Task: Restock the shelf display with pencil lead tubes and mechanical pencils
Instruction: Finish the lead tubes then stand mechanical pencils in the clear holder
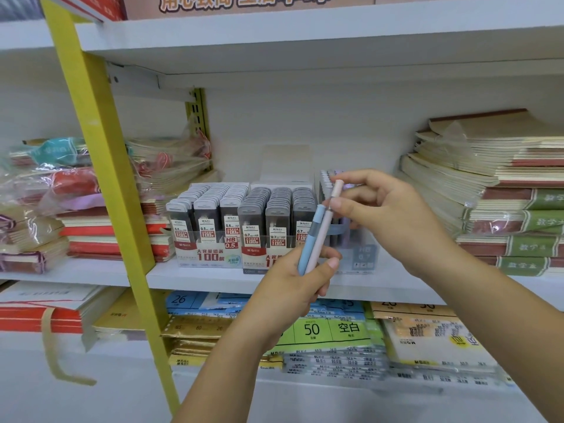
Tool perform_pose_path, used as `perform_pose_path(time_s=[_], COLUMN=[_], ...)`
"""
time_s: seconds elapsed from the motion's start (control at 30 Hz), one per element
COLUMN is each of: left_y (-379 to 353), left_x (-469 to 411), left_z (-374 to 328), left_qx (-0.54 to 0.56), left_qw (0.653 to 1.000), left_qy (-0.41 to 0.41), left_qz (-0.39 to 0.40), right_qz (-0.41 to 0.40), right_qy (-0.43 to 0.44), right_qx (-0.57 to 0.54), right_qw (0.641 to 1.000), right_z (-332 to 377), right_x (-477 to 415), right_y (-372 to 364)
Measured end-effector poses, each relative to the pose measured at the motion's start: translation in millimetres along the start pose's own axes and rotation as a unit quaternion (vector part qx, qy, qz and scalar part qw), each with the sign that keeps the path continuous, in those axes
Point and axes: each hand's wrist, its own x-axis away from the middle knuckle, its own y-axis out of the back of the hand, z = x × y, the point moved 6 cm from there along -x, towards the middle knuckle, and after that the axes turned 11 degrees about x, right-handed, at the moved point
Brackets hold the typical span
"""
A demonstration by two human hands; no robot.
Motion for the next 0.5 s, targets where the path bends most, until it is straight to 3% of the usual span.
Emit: perform_pose_path(time_s=[0.2,0.3,0.5], left_y=[7,9,9], left_x=[0,-2,-2], left_z=[0,2,3], left_qx=[0.017,0.045,0.036], left_qw=[0.999,0.997,0.997], left_qy=[0.009,0.025,0.026], left_qz=[-0.032,-0.051,-0.056], right_qz=[-0.15,-0.203,-0.134], right_qy=[0.047,0.142,0.168], right_qx=[-0.08,0.027,0.231], right_qw=[0.984,0.968,0.949], right_z=[7,21,9], right_x=[-1,3,-4], right_y=[45,68,60])
